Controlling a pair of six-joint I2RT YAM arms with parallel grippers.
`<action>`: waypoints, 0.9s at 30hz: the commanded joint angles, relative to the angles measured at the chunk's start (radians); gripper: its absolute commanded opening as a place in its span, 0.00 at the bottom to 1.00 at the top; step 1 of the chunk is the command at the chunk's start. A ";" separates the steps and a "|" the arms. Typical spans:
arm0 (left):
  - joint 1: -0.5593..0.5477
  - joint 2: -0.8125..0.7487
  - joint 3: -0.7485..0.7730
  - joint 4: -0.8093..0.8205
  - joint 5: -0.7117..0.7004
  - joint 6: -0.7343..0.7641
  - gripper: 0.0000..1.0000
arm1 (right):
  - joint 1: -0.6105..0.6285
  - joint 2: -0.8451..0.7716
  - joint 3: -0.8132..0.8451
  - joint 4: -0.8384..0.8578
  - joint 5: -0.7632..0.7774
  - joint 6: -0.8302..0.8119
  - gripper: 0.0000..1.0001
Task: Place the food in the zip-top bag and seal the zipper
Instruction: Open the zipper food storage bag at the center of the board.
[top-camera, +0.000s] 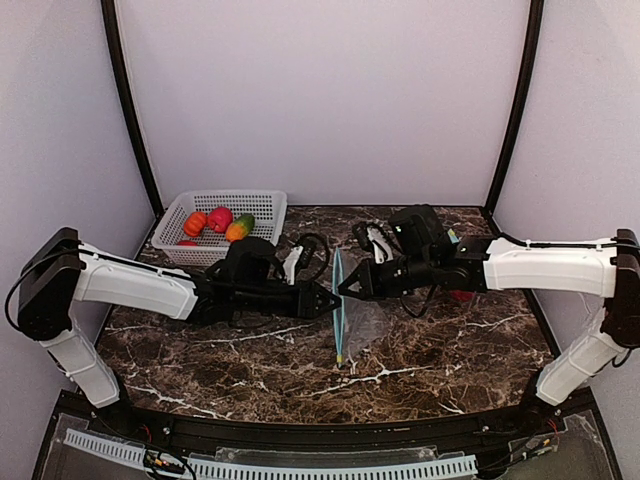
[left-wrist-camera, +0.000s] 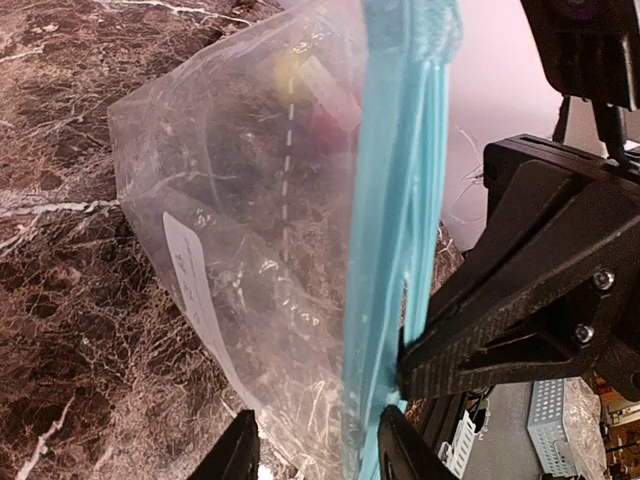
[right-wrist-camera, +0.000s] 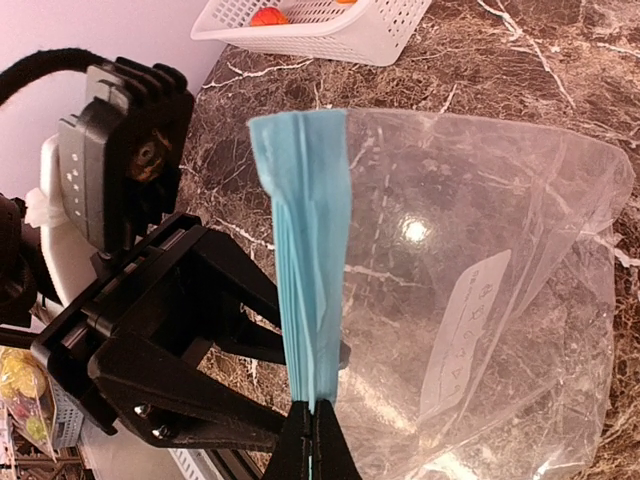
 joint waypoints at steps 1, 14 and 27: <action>-0.010 0.003 0.028 -0.071 -0.038 0.029 0.38 | 0.009 0.007 0.028 0.027 0.005 0.004 0.00; -0.037 0.018 0.072 -0.133 -0.182 0.056 0.16 | 0.029 0.021 0.056 -0.015 0.078 -0.007 0.00; -0.035 -0.068 0.097 -0.388 -0.541 0.143 0.01 | 0.047 -0.060 0.096 -0.131 0.174 -0.047 0.00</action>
